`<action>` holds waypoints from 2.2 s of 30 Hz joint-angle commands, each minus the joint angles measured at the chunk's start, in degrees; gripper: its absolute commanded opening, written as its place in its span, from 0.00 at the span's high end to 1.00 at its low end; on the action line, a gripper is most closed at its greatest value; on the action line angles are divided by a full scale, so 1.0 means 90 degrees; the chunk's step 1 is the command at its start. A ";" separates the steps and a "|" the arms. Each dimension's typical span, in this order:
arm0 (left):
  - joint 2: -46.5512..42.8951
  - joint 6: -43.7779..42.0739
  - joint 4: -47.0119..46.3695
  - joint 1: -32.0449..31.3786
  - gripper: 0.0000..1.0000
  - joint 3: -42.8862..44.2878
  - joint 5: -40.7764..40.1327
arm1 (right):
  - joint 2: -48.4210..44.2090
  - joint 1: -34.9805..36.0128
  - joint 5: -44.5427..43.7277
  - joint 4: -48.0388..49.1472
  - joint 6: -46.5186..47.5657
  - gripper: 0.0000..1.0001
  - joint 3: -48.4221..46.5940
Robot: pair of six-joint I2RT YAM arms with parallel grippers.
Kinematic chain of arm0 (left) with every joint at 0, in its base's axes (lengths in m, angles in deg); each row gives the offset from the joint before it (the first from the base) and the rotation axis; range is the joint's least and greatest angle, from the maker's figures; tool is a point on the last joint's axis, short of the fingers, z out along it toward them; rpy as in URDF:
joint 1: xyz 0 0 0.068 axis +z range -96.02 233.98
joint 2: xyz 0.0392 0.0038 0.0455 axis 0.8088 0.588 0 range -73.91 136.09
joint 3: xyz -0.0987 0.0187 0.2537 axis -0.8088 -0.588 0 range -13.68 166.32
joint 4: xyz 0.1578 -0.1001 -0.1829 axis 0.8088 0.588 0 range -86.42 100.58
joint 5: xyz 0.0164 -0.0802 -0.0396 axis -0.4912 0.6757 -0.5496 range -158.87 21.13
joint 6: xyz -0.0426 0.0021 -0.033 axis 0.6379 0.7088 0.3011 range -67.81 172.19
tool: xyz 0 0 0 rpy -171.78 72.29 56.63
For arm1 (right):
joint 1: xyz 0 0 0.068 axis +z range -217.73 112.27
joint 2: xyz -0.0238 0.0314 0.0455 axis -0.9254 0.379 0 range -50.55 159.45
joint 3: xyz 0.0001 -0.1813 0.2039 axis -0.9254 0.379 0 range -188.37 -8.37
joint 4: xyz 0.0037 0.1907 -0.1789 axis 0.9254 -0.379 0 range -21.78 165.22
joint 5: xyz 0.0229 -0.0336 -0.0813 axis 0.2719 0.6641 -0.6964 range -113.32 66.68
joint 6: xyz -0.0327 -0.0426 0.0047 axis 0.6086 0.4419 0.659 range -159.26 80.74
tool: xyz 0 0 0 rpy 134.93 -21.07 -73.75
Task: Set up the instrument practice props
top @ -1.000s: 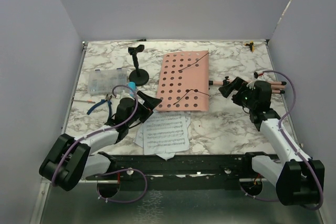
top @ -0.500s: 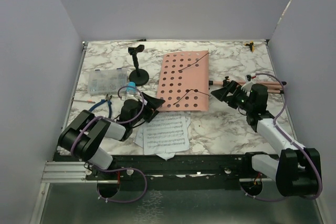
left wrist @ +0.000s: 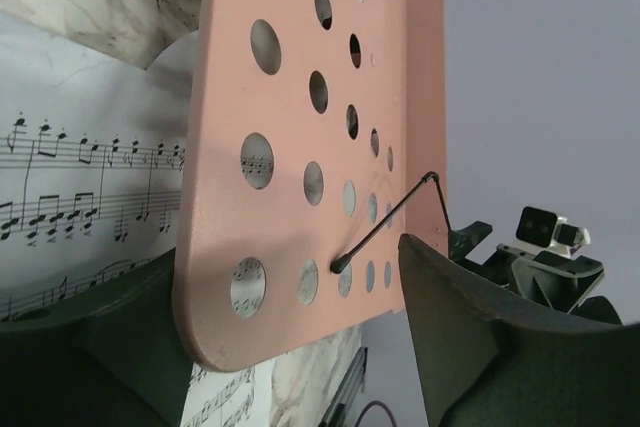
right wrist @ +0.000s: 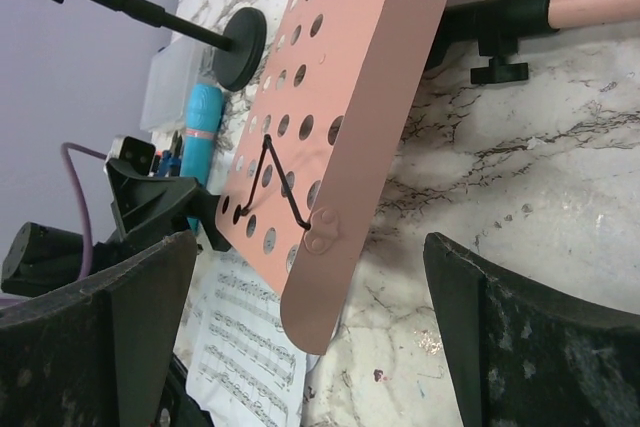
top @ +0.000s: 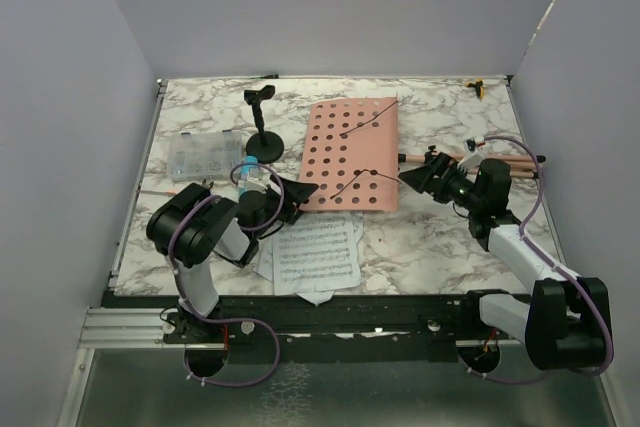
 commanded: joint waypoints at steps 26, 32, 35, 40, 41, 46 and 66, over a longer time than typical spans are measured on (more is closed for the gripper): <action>0.0870 0.0265 -0.3370 -0.0181 0.99 0.0095 -0.0263 | 0.0095 -0.0020 0.0104 0.0215 0.0280 0.00 -0.0197; -0.0017 -0.0296 -0.2195 -0.0176 1.00 0.0266 -0.0052 | -0.0088 -0.0023 0.0001 -0.0115 0.0505 0.00 -0.0291; -0.0921 -0.0952 -0.0707 -0.0176 1.00 0.0563 0.0036 | -0.0185 -0.0020 -0.0052 -0.0281 0.0580 0.00 -0.0368; -0.2331 -0.2047 0.1737 -0.0193 1.00 0.1324 -0.0020 | -0.0356 -0.0020 0.0118 -0.0424 0.0488 0.00 -0.0568; -0.2510 -0.2220 0.2052 -0.0204 1.00 0.1486 -0.0002 | -0.0406 -0.0021 0.0133 -0.0463 0.0484 0.00 -0.0614; -0.2979 -0.2710 0.3223 -0.0224 1.00 0.2229 0.0096 | -0.0802 -0.0022 -0.0054 -0.0804 0.0653 0.00 -0.0882; -0.3617 -0.3462 0.5550 -0.0230 1.00 0.4255 0.0390 | -0.1138 -0.0025 -0.0748 -0.1990 0.0542 0.01 -0.2029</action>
